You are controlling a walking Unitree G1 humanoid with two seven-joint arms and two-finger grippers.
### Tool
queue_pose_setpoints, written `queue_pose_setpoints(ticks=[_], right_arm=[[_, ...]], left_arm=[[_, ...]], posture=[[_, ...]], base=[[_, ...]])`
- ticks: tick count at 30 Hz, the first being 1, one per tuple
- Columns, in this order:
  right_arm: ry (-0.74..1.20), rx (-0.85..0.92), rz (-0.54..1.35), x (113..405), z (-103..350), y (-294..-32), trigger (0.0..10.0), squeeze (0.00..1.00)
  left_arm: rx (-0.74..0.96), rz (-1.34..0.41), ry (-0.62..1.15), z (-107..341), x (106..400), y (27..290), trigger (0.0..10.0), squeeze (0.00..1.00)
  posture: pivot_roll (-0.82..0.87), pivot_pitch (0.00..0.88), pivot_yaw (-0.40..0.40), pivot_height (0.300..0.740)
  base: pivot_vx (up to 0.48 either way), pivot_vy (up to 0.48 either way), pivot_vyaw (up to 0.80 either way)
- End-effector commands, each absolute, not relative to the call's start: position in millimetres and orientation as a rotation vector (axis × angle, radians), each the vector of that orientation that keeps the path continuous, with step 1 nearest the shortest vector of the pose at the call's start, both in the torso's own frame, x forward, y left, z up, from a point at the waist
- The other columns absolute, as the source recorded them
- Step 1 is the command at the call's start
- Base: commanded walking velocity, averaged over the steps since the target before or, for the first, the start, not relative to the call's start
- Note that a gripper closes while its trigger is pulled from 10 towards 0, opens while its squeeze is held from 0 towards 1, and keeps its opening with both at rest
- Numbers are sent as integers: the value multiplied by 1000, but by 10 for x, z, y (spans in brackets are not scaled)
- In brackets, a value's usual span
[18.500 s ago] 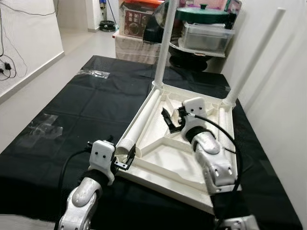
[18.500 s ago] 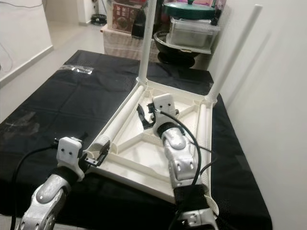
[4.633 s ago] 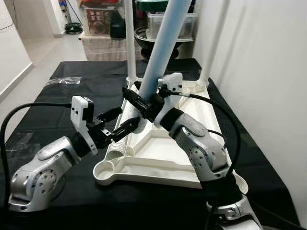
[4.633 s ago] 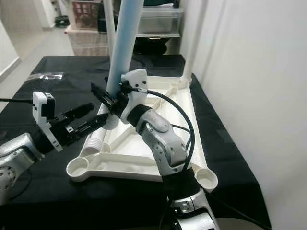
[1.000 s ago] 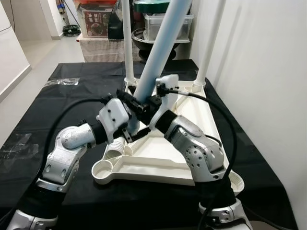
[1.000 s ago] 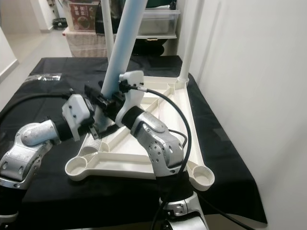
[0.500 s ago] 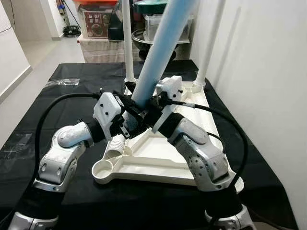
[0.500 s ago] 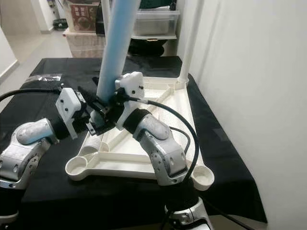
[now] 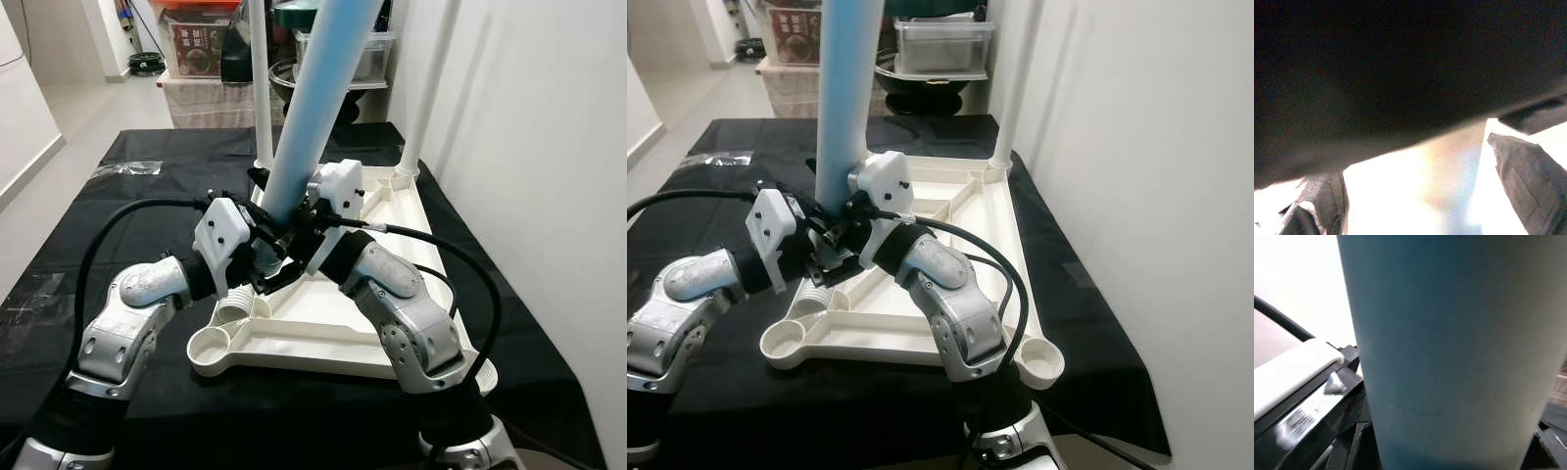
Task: Building children table
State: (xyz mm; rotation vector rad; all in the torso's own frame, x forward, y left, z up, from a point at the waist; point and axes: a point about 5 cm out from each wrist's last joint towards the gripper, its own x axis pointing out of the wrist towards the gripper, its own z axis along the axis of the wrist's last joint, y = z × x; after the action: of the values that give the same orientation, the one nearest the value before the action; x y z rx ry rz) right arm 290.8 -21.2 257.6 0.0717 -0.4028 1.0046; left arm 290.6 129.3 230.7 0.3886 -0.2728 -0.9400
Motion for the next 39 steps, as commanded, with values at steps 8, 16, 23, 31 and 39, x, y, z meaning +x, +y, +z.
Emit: queue_pose_setpoints(ticks=[8, 16, 23, 31, 39], right_arm=[[-424, 144, 1084, 2875, 2753, -113, 0, 0], [-423, 184, 1077, 2921, 2807, -141, 0, 0], [-433, 183, 1083, 2913, 2844, -138, 0, 0], [-442, 164, 1057, 2947, 2854, -157, 0, 0], [-425, 187, 1046, 2962, 2844, -146, 10000, 0]], left_arm=[[484, -970, -213, 2131, 2877, 1284, 10000, 0], [493, -965, -199, 2097, 2874, 1304, 10000, 0], [437, -991, -187, 2072, 2866, 1292, 0, 0], [430, -981, -222, 2107, 2862, 1285, 0, 0], [432, -969, -239, 2128, 2866, 1277, 0, 0]], posture=[[16, 0, -54, 740], [16, 0, -54, 740], [15, 0, -56, 740], [14, 0, -57, 740], [17, 0, -58, 740]], base=[[0, 0, 0], [0, 0, 0], [0, 0, 0], [0, 0, 0], [0, 0, 0]])
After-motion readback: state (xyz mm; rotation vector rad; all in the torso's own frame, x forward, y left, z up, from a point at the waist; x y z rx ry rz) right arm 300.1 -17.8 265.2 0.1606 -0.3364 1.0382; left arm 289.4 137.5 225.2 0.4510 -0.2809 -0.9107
